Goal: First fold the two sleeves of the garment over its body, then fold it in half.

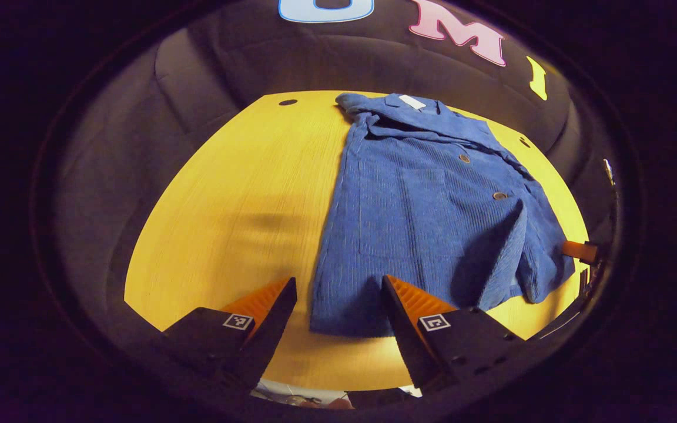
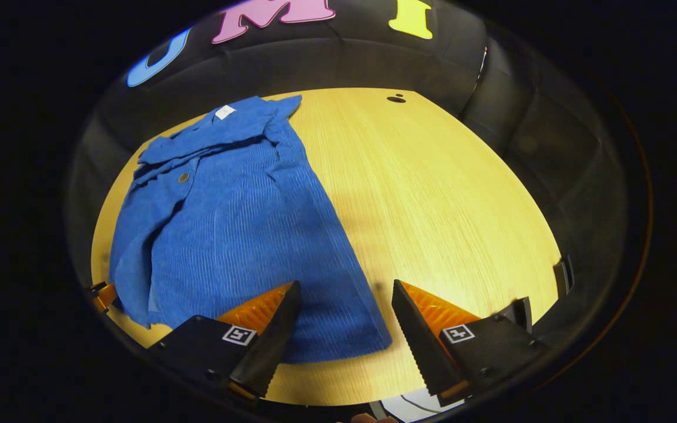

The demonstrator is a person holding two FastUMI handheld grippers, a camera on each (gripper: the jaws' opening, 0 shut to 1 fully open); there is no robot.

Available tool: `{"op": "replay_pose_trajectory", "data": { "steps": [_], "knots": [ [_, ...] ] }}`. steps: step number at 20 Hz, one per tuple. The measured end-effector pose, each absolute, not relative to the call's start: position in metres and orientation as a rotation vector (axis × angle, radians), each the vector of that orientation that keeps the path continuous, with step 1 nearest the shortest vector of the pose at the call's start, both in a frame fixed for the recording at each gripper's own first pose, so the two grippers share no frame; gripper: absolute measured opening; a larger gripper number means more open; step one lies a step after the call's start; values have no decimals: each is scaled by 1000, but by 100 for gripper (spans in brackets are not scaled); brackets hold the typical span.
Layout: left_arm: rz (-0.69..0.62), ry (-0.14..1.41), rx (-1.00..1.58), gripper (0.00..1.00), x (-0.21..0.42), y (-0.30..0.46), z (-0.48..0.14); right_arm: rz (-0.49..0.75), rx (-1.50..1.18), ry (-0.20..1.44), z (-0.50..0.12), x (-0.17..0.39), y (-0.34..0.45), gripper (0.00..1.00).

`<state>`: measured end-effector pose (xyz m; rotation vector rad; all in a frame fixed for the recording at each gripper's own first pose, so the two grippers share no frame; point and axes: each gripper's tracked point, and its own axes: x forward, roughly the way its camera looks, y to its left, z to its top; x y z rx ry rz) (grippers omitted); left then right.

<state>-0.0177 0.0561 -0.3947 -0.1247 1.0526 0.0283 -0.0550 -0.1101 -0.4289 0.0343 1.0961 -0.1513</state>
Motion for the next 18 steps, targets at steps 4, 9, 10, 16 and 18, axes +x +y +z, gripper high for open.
{"op": "replay_pose_trajectory", "data": {
  "steps": [4,9,10,16,18],
  "knots": [
    [23,1045,-95,86,-22,50,-395,-176,74,1126,-437,-65,-109,100],
    [-15,1058,-77,53,-19,30,-393,-121,103,1144,-438,-61,-92,58],
    [-21,1054,-76,40,-20,26,-391,-98,101,1151,-439,-61,-85,43],
    [-76,1031,-262,7,-12,-1,-390,-3,91,1141,-439,-57,-80,13],
    [-111,1025,-313,0,-10,-9,-388,40,160,1147,-438,-55,-71,1]
  ]
}}
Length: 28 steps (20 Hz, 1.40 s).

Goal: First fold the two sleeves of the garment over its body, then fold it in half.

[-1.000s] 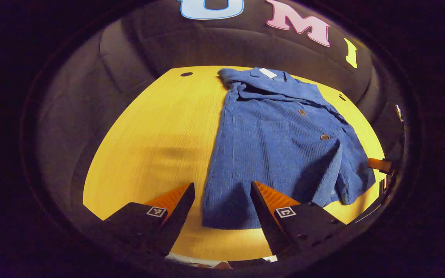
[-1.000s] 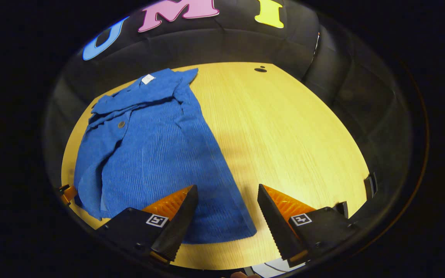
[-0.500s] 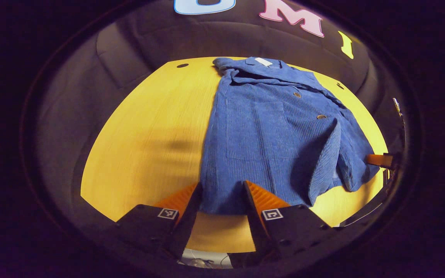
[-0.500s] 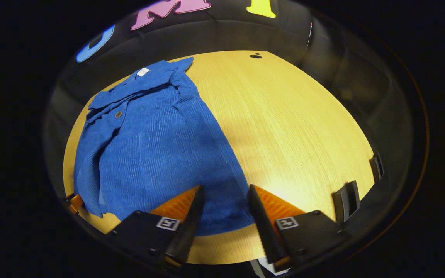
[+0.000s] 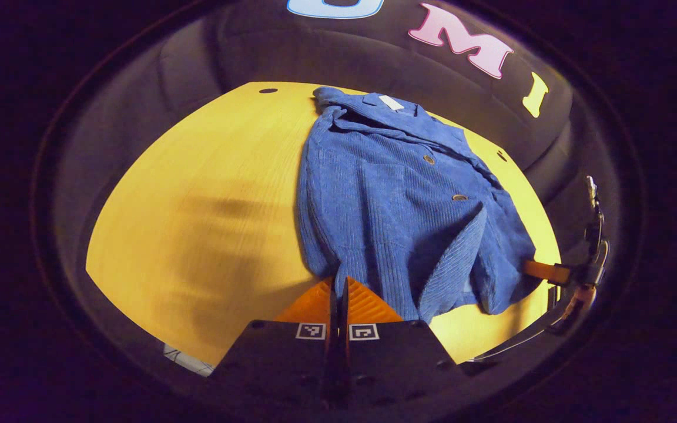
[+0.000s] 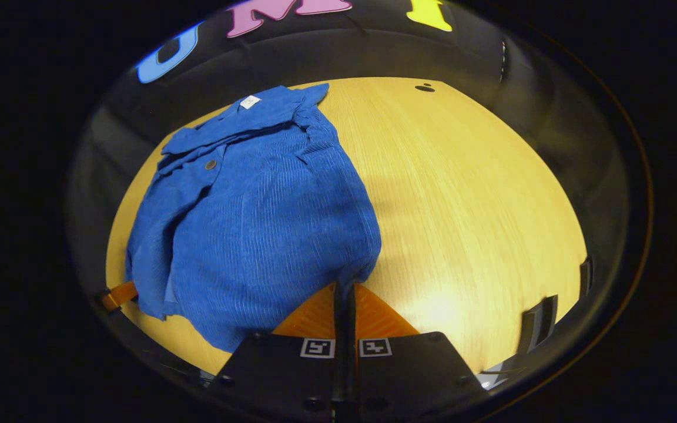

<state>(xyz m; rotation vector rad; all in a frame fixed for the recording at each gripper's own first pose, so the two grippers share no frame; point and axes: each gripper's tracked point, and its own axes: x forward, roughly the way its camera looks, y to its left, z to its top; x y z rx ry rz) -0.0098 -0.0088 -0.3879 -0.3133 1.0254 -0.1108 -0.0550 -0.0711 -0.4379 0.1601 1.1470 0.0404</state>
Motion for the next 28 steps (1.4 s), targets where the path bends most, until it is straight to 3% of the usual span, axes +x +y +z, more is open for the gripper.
{"op": "replay_pose_trajectory", "data": {
  "steps": [7,13,21,23,25,26,27,28],
  "knots": [
    [-160,940,-339,0,18,-14,-349,89,187,1036,-392,-12,-61,1],
    [-215,799,-306,0,100,-2,-286,148,246,902,-333,81,-27,1],
    [-239,499,-178,0,327,39,-212,143,190,640,-283,299,7,0],
    [-203,364,-141,0,404,48,-204,108,165,609,-292,357,4,1],
    [-156,327,-113,0,459,53,-222,47,146,595,-317,399,-5,1],
    [-145,347,-95,5,480,52,-244,13,129,585,-335,415,-12,13],
    [-123,380,-55,19,492,52,-269,3,97,557,-346,426,-16,16],
    [-89,439,6,52,490,56,-290,-17,36,542,-357,431,-21,37]
  ]
}}
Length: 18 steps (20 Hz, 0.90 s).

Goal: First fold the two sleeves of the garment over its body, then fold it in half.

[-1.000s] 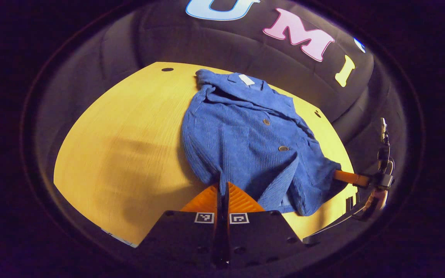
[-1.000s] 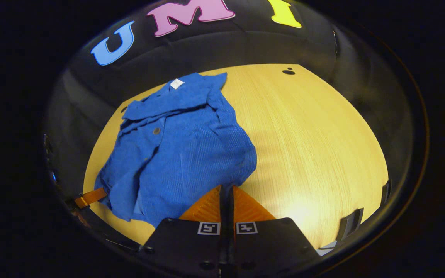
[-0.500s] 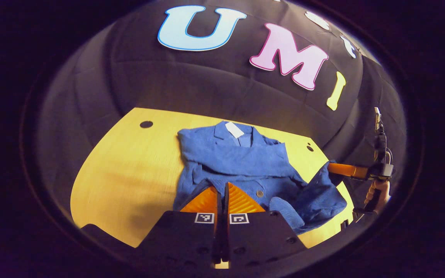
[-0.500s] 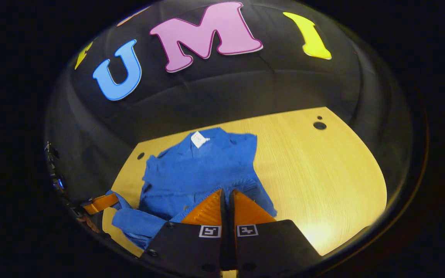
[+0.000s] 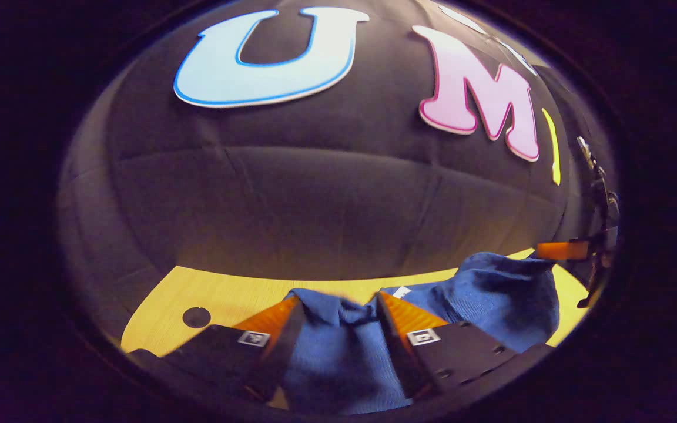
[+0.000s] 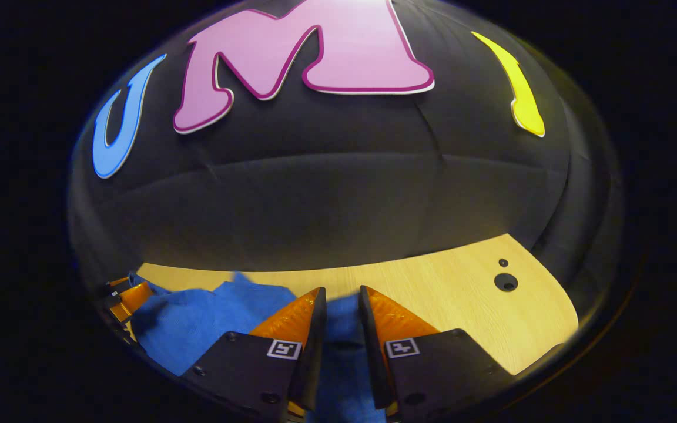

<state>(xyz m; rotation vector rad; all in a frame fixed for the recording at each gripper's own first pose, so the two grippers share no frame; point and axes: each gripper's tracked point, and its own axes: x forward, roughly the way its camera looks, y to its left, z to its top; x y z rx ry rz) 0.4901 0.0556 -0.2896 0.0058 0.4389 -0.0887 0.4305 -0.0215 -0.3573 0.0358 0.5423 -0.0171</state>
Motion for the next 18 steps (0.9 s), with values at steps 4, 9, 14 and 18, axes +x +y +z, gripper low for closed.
{"op": "replay_pose_trajectory", "data": {
  "steps": [4,9,14,18],
  "knots": [
    [-45,422,-9,87,489,40,-300,19,-82,435,-353,424,-17,100],
    [-76,218,-13,87,439,12,-210,31,-65,197,-261,377,-8,94],
    [-93,-8,-38,86,339,-15,-122,-33,-147,-76,-146,294,-21,93],
    [-134,9,-50,84,232,-24,-115,-36,-133,-136,-103,188,-2,99]
  ]
}}
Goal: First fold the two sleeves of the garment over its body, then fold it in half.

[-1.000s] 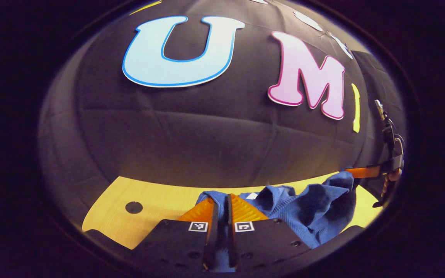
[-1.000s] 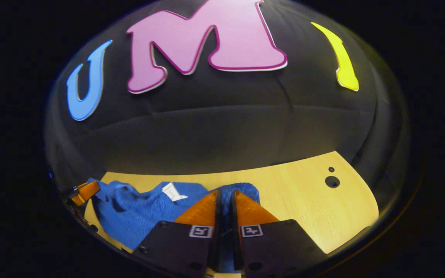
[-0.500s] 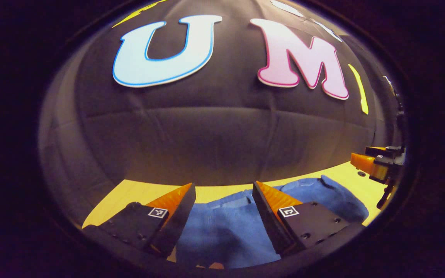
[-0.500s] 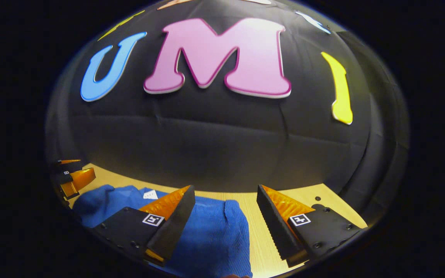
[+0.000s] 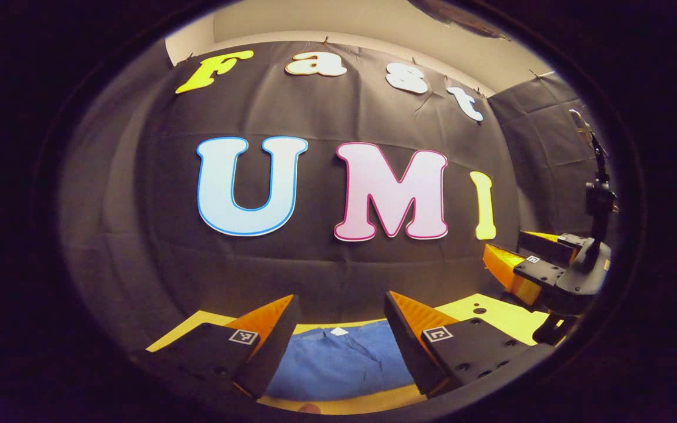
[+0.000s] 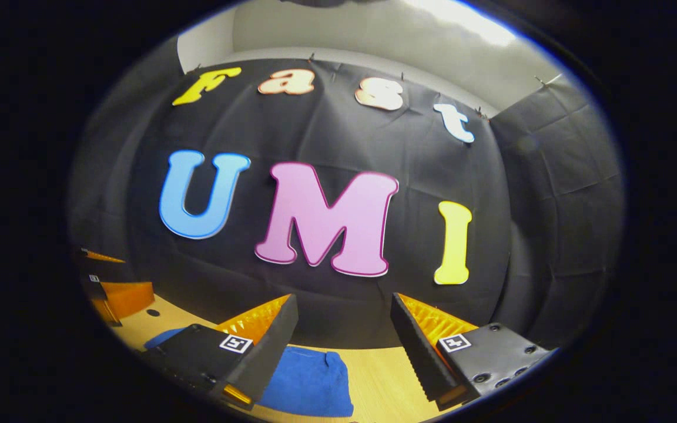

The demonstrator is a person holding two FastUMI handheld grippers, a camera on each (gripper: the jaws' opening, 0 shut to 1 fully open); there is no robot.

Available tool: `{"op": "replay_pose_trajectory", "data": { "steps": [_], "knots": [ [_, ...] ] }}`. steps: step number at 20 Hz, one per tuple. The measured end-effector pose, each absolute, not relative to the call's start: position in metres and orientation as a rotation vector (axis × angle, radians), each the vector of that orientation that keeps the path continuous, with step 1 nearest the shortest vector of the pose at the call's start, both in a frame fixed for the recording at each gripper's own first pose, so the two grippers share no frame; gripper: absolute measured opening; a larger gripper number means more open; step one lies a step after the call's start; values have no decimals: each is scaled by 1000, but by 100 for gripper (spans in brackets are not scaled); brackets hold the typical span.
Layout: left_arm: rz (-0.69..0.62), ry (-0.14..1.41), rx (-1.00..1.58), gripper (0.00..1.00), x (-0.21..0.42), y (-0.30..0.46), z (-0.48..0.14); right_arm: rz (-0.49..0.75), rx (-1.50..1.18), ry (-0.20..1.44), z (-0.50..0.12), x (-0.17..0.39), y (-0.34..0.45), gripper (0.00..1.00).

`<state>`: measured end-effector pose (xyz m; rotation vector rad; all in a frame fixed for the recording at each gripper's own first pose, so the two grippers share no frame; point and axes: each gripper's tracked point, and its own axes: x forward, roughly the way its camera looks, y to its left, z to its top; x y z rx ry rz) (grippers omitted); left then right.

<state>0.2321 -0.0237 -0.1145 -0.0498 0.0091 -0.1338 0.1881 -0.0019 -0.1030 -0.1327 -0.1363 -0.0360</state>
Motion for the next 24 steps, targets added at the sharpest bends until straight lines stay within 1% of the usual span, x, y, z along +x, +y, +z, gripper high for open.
{"op": "replay_pose_trajectory", "data": {
  "steps": [3,6,9,10,11,12,14,16,17,18,19,20,24],
  "knots": [
    [-77,55,-93,84,149,-3,-119,-34,-129,-81,-93,104,13,99],
    [-13,40,-67,83,75,25,-115,3,-154,-43,-74,36,27,99],
    [-18,27,-35,83,19,35,-100,35,-164,-48,-43,-20,39,99],
    [-6,27,-42,83,3,40,-95,32,-151,-53,-33,-36,40,99],
    [23,20,-51,86,-11,49,-89,33,-137,-69,-23,-51,42,99],
    [49,8,-61,83,-24,53,-83,42,-136,-84,-14,-62,44,99],
    [55,-34,-65,83,-41,47,-76,66,-149,-85,-9,-81,49,99],
    [41,-37,-53,84,-46,43,-77,109,-148,-65,-15,-92,59,99],
    [41,-34,-48,83,-45,44,-78,126,-159,-55,-16,-93,64,99],
    [43,-22,-43,86,-43,44,-80,136,-167,-51,-16,-95,68,99],
    [46,-8,-34,83,-41,45,-82,142,-163,-51,-15,-95,71,99],
    [51,-9,-31,84,-40,47,-80,145,-155,-58,-12,-94,74,99],
    [47,-55,-72,84,-39,48,-65,155,-152,-69,-8,-89,79,99]
  ]
}}
